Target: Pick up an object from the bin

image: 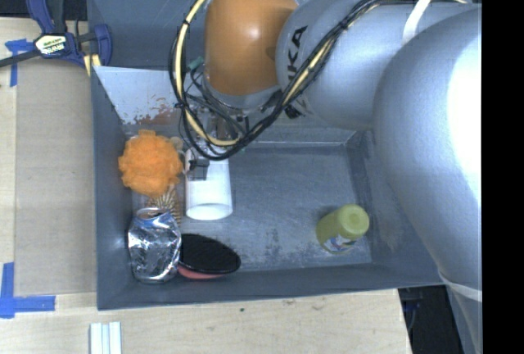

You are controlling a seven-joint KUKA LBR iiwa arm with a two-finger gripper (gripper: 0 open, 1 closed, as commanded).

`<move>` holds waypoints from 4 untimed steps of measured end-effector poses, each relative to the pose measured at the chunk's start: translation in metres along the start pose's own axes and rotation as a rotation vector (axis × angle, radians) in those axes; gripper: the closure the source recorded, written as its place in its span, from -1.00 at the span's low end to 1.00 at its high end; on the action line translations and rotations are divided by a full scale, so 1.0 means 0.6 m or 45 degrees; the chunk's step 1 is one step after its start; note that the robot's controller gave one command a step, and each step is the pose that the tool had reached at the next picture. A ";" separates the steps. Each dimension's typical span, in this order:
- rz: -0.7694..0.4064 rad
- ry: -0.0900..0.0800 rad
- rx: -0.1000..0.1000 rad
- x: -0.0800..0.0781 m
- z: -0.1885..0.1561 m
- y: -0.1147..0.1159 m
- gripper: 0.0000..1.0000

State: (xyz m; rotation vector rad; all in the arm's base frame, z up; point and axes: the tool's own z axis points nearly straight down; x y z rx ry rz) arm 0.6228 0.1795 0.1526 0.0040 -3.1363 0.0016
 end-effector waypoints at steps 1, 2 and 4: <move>0.217 0.004 0.002 0.026 0.143 -0.062 -1.00; 0.303 0.002 0.004 0.005 0.136 -0.248 -1.00; 0.208 0.001 0.004 0.062 0.096 -0.255 1.00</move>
Offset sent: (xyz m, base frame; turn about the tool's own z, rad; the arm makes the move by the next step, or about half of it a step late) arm -0.0148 -0.0356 -0.0826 0.1700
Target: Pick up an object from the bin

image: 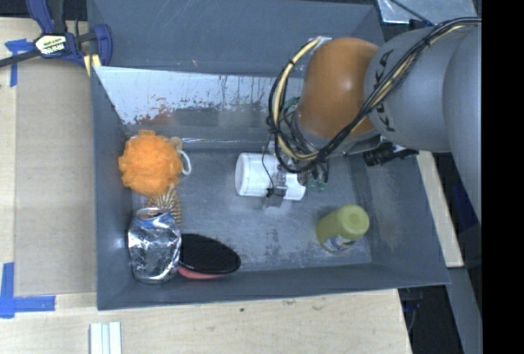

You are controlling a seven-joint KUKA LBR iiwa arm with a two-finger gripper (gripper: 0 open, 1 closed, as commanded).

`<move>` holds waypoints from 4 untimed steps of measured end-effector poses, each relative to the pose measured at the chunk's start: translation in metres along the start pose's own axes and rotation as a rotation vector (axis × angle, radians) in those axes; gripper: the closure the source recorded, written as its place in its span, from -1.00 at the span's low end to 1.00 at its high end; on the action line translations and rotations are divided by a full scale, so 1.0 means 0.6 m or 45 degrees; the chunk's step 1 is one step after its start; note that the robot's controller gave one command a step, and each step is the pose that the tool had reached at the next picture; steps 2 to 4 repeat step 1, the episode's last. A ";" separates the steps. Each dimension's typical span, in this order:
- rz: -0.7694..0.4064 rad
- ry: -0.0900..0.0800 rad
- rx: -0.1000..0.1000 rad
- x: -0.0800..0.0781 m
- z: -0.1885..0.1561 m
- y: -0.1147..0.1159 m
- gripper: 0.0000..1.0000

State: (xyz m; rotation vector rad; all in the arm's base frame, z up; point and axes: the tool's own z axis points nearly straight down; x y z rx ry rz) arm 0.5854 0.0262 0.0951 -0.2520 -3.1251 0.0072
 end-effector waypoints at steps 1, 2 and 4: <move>-0.024 -0.013 -0.005 0.043 -0.262 0.099 1.00; -0.024 -0.013 -0.005 0.043 -0.262 0.099 1.00; -0.024 -0.013 -0.005 0.043 -0.262 0.099 1.00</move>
Offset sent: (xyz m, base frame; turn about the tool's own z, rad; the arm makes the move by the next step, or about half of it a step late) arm -0.0168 0.0616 0.1514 -0.0149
